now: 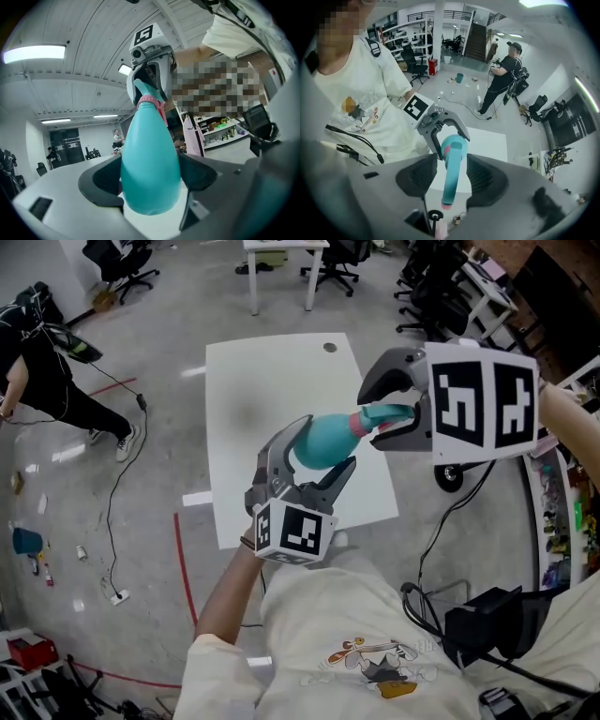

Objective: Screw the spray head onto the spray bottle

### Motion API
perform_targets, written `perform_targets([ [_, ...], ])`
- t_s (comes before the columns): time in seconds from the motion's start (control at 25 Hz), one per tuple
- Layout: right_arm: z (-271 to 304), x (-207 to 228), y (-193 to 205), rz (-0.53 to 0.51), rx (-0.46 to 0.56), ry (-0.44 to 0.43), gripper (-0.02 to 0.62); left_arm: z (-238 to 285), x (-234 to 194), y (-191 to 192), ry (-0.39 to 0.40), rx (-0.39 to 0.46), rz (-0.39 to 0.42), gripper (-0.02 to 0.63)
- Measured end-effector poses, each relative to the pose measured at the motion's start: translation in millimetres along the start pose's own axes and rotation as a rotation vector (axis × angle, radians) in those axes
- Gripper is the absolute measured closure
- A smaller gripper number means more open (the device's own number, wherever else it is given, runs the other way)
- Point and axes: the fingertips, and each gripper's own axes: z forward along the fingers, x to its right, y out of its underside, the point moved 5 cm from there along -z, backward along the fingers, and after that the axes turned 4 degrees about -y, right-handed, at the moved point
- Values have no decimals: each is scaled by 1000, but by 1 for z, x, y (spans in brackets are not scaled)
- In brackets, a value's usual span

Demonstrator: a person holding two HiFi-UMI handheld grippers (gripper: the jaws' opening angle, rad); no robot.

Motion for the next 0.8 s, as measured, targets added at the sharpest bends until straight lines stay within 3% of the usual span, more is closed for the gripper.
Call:
perform_targets([
  [0.4,10,-4,0,41,27,-73,405,-1,5,-4,17,14,-1,216],
  [0.48,9,-5,2,35,31,-64,449,-1,7,-6,26,11,-1,216],
  [0.8,10,-12,4,-97,-54,-33,460,0,14,-7,90,-55,-2,216],
])
